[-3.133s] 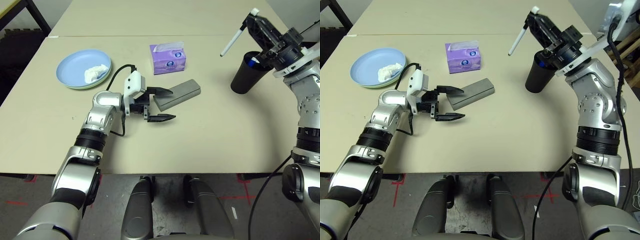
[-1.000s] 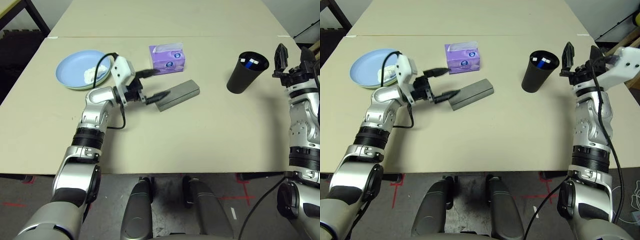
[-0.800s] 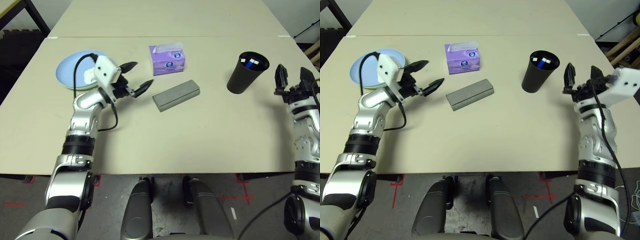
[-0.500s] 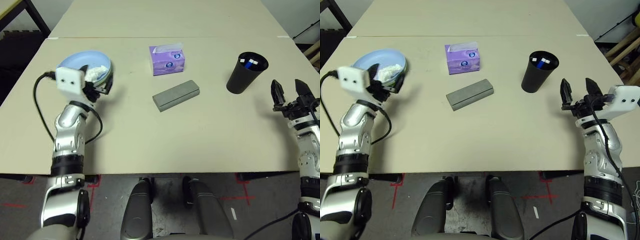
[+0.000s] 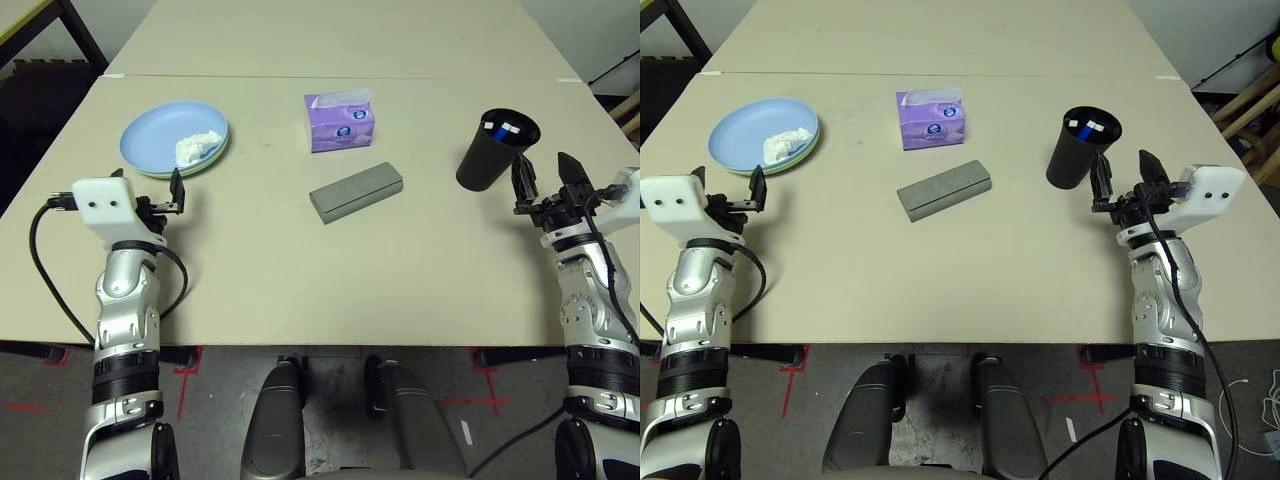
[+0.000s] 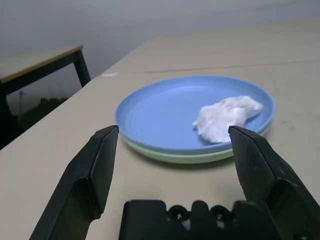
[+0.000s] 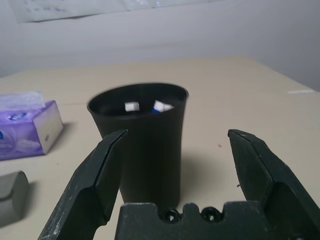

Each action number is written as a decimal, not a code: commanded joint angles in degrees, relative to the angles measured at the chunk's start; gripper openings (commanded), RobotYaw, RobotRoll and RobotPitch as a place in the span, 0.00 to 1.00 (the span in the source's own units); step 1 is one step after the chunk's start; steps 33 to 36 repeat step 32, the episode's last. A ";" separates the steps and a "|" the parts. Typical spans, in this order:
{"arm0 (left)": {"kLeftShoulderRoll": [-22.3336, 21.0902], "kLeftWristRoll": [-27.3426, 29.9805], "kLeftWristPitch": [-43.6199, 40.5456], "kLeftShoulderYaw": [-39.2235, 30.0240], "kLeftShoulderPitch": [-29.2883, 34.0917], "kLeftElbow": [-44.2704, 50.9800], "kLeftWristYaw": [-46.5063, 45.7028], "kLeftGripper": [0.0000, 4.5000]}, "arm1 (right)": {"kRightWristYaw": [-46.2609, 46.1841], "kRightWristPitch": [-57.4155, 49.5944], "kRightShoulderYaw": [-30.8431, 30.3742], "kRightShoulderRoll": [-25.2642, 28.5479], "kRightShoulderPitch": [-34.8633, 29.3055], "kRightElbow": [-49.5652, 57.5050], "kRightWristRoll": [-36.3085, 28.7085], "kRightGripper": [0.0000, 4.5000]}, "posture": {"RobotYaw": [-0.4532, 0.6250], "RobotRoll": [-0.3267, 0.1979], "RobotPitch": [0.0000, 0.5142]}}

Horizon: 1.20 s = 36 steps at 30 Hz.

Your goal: Organize and tidy the items on the table.

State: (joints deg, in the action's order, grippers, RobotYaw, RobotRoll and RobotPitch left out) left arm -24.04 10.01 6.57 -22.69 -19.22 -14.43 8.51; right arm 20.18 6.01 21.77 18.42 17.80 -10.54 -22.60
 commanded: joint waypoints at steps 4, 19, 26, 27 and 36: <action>-0.67 2.99 -1.14 -0.31 0.31 -1.14 3.22 1.00 | -2.62 -0.11 0.65 -0.93 -2.36 2.93 -0.02 0.99 | 0.52 0.62 0.36; -0.45 5.14 -2.37 0.06 0.02 -0.43 5.15 1.00 | -2.58 -0.79 0.51 0.52 -1.89 2.77 -0.15 0.99 | 0.52 0.62 0.34; -0.51 5.40 -2.53 0.10 -0.02 -0.10 5.07 1.00 | -2.92 -0.75 0.13 0.11 -1.89 3.06 0.07 0.99 | 0.52 0.62 0.34; -0.51 5.40 -2.57 0.15 -0.04 -0.05 5.05 1.00 | -2.96 -0.73 0.11 0.09 -1.88 3.04 0.09 0.99 | 0.52 0.62 0.34; -0.61 5.44 -2.61 0.31 -0.29 -0.22 5.06 1.00 | -3.15 -0.66 0.03 0.04 -1.93 3.17 0.16 0.99 | 0.52 0.62 0.34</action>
